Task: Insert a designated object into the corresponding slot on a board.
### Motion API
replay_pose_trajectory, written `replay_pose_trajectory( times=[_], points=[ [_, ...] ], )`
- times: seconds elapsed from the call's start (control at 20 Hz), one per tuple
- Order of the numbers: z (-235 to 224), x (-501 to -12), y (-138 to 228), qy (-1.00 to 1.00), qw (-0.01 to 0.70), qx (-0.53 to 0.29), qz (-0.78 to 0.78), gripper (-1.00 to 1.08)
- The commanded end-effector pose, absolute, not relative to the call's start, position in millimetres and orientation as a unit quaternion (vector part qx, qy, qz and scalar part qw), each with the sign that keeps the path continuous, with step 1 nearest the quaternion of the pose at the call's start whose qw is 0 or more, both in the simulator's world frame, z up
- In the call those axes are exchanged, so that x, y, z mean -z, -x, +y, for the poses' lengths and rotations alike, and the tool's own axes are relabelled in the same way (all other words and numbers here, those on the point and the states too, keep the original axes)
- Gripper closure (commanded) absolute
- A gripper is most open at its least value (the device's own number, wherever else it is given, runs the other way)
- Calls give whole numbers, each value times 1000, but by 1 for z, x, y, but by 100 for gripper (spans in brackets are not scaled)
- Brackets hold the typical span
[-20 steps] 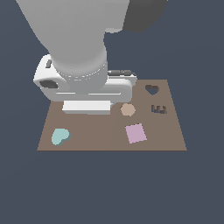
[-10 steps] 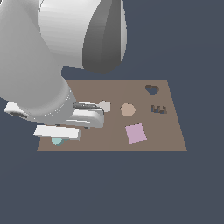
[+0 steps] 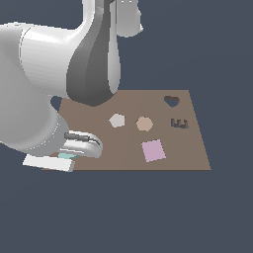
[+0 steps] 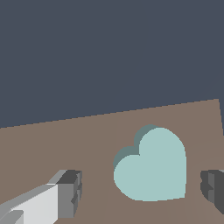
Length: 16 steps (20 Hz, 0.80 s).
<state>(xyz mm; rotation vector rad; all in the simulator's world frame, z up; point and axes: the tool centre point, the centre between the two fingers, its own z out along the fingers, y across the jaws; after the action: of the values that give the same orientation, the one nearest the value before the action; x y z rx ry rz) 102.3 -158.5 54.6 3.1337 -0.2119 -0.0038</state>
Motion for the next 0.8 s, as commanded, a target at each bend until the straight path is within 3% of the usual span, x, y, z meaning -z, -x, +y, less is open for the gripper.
replay_pose_trajectory(
  times=[0.0, 0.75],
  points=[
    [-163, -52, -106, -998, 0, 0, -70, -92],
    [-167, -34, -109, -997, 0, 0, -73, -92]
  ],
)
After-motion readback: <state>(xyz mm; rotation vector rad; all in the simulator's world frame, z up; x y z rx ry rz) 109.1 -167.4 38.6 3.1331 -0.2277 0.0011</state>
